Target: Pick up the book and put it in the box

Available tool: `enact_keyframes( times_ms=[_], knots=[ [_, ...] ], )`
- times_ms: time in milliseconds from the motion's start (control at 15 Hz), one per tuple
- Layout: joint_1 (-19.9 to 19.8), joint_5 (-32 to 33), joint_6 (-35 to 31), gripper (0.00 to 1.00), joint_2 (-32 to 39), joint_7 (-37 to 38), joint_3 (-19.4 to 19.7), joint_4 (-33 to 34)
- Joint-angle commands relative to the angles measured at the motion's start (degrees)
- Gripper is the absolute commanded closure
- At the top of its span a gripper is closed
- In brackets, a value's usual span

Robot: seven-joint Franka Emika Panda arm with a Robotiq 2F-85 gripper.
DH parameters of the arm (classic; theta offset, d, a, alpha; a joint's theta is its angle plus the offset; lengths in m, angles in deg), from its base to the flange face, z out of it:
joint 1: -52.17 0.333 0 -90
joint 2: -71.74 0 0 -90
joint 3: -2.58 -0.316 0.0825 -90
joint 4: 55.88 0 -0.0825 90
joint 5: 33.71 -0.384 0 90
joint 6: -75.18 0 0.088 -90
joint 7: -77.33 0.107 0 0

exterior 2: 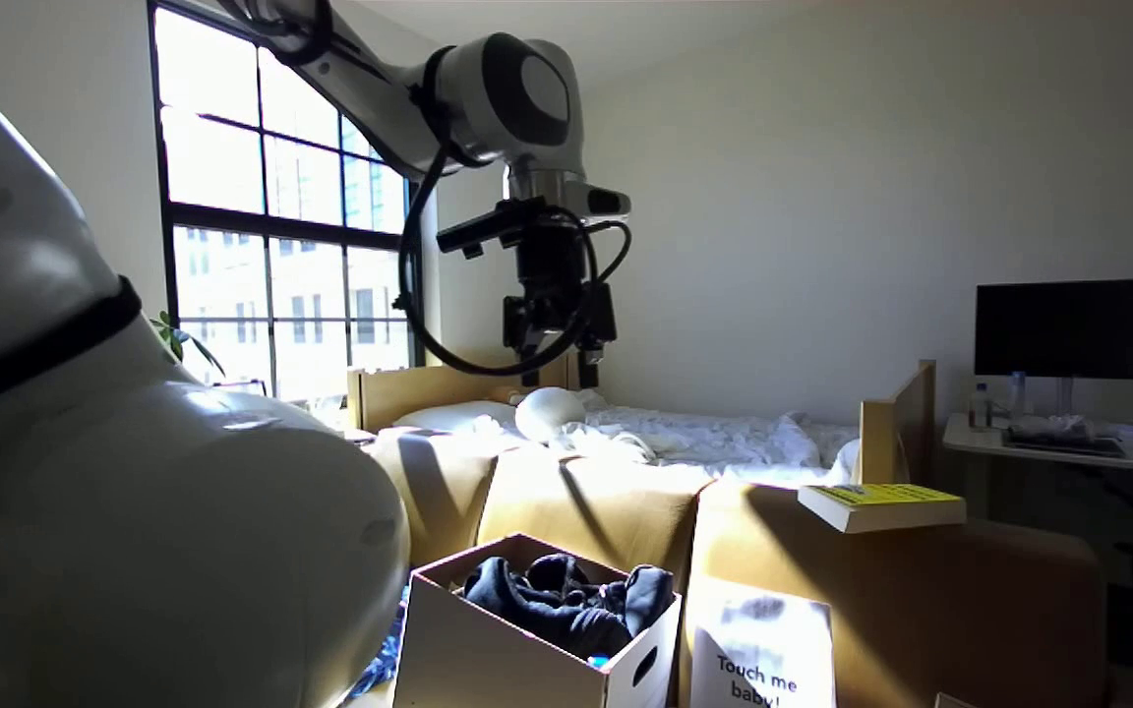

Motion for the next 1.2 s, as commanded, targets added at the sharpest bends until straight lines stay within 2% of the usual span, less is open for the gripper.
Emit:
enact_keyframes(
  times_ms=[0, 200, 267, 333, 467, 733, 933, 1133],
  knots=[
    [-6.63, 12.05, -1.11, 0.0, 8.64, 1.13, 3.88, 5.37],
    [-10.37, 19.52, -4.71, 0.0, 16.82, 1.74, 8.62, 8.52],
    [-10.72, 19.69, -4.29, 0.0, 18.65, 1.51, 10.39, 9.45],
    [-8.45, 18.09, -3.73, 0.0, 13.73, 0.4, 10.18, 6.62],
    [-9.33, 18.77, -4.06, 0.0, 17.91, 0.31, 12.34, 8.45],
    [-9.06, 18.78, -4.07, 0.0, 19.26, 0.31, 12.27, 9.63],
    [-8.99, 21.53, -7.38, 0.0, 28.38, 10.47, 10.85, 13.46],
    [-8.27, 25.93, -10.47, 0.0, 38.4, 20.07, 11.78, 19.74]
  ],
)
